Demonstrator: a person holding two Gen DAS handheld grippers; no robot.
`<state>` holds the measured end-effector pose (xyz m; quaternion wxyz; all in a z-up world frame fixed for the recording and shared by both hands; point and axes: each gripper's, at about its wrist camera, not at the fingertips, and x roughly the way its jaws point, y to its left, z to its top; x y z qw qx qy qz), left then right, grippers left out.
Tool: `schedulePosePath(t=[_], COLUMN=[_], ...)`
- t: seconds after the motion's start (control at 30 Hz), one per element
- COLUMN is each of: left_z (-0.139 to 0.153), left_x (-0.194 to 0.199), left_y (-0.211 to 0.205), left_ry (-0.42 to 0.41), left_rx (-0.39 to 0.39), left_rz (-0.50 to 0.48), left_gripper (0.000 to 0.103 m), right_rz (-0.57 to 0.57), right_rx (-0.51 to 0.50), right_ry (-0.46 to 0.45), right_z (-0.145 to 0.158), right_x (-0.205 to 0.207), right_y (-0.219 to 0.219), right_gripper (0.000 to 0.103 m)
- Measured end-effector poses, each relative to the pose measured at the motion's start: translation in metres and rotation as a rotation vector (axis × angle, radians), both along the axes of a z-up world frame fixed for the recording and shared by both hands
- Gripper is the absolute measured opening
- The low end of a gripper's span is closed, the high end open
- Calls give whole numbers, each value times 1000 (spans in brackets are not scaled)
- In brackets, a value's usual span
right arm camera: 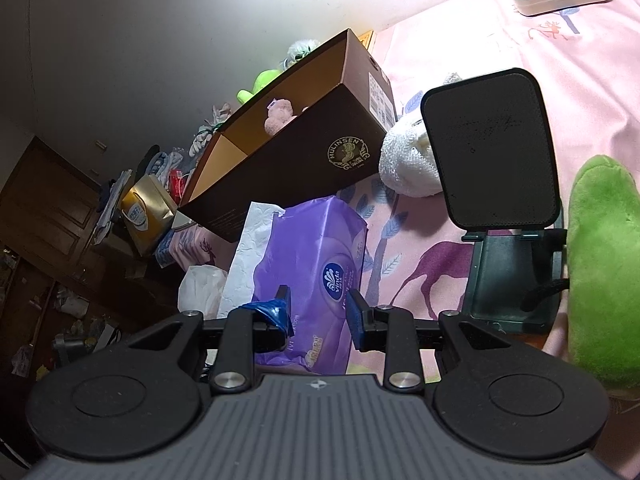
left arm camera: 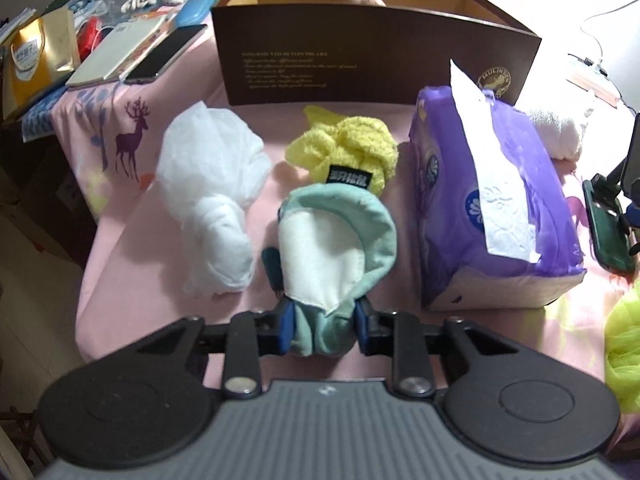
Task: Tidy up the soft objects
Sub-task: 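Lift the slipper with the left gripper and carry it over the box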
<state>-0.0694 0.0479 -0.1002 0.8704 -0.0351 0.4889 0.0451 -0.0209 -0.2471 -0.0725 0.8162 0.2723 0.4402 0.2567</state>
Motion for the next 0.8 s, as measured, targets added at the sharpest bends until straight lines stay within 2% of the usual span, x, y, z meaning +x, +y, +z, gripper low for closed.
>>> schedulePosePath(t=[0.27,0.43,0.6,0.8], left_z=[36,62,85,107], left_x=[-15,-6,24,82], left_y=[8,12,17,27], left_ry=[-62,-130,-209,-274], left_rx=[-16,-33,-44,-62], left_rz=[-44,-80,-125,-156], left_gripper=[24,24,24,24], right_rz=[13,-5,-71,-186], right_rx=[13,16,4,-15], right_ry=[16,11,-1,6], right_z=[-3,0,5,7], right_x=[8,10,11,5], right_y=[17,24,22,6], right_gripper=[13,13,13,13])
